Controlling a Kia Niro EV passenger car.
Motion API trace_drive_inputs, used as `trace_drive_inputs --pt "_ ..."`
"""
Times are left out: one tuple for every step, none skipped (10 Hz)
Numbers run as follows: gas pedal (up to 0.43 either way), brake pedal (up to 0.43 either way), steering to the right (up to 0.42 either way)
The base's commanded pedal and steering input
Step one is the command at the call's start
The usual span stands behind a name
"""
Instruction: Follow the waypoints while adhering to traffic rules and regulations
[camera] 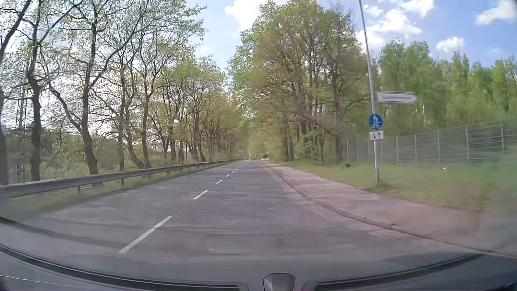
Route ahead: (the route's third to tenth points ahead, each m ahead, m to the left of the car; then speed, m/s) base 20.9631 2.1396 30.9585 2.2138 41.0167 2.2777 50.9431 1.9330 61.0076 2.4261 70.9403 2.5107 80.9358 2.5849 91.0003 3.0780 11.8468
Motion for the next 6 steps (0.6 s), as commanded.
trace_drive_inputs --pt "0.087 0.0 -0.004" --pt "0.087 0.0 -0.004" --pt "0.087 0.0 -0.004" --pt "0.087 0.0 -0.005" --pt "0.087 0.0 -0.005" --pt "0.087 0.0 -0.005"
